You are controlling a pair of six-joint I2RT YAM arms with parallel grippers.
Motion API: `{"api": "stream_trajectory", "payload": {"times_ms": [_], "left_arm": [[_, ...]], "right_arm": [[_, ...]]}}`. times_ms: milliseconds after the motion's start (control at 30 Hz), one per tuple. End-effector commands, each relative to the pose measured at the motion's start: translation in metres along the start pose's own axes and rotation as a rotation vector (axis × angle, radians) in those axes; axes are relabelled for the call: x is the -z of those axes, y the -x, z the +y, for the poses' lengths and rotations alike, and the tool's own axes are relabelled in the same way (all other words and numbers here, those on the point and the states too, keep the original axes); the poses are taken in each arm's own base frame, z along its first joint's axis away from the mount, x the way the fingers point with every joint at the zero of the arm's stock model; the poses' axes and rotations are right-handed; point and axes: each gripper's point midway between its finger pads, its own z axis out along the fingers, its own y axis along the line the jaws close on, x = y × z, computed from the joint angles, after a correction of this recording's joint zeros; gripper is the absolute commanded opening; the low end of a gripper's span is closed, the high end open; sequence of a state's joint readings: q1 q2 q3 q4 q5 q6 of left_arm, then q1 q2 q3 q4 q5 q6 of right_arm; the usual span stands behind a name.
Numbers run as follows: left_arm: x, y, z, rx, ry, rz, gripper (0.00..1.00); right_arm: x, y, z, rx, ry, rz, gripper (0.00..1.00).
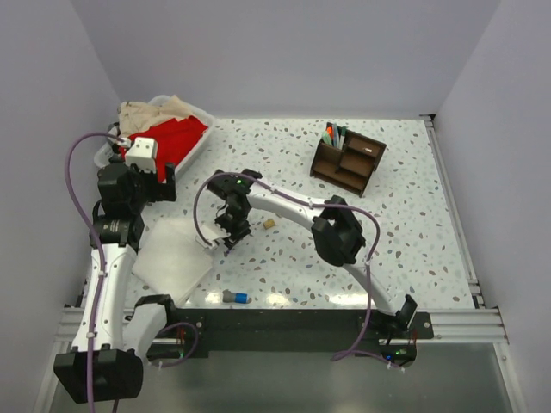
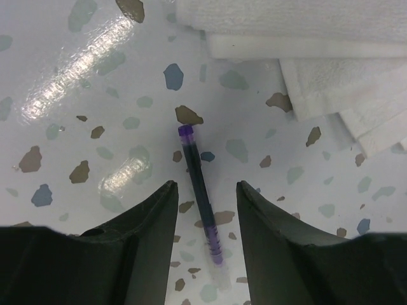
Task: Sort the stationery into containers
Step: Pick up the pen from the center of the board.
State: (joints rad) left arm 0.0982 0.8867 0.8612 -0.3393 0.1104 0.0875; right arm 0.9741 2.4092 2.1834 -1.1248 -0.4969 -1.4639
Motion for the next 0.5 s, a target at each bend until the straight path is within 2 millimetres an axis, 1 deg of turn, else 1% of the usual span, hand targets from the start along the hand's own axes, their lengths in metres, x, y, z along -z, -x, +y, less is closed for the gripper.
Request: {"api": "stream_trajectory", "payload": {"times_ms": [0, 67, 133, 267, 367, 467], "left_arm": [[0.005, 0.01, 0.005, 0.019, 0.031, -0.056, 0.98], [0.005, 0.013, 0.006, 0.02, 0.036, -0.071, 0.98], [0.004, 0.013, 0.006, 0.021, 0.04, -0.075, 0.98], [0.002, 0.015, 0.006, 0.035, 0.04, -0.082, 0.98], [0.001, 0.015, 0.004, 0.036, 0.027, -0.077, 0.99], [0.0, 0.013, 0.004, 0.033, 0.026, -0.072, 0.98]], "right_arm": [[-0.001, -0.006, -0.007, 0.036, -0.009, 0.048, 0.42], [-0.005, -0.011, -0.001, 0.045, 0.015, 0.064, 0.41], [-0.005, -0.017, 0.0, 0.048, 0.02, 0.091, 0.4], [-0.014, -0.03, 0.002, 0.043, 0.025, 0.127, 0.38], [-0.021, -0.038, 0.001, 0.039, 0.017, 0.149, 0.27], [-0.026, -0.047, 0.004, 0.052, 0.028, 0.184, 0.22]]}}
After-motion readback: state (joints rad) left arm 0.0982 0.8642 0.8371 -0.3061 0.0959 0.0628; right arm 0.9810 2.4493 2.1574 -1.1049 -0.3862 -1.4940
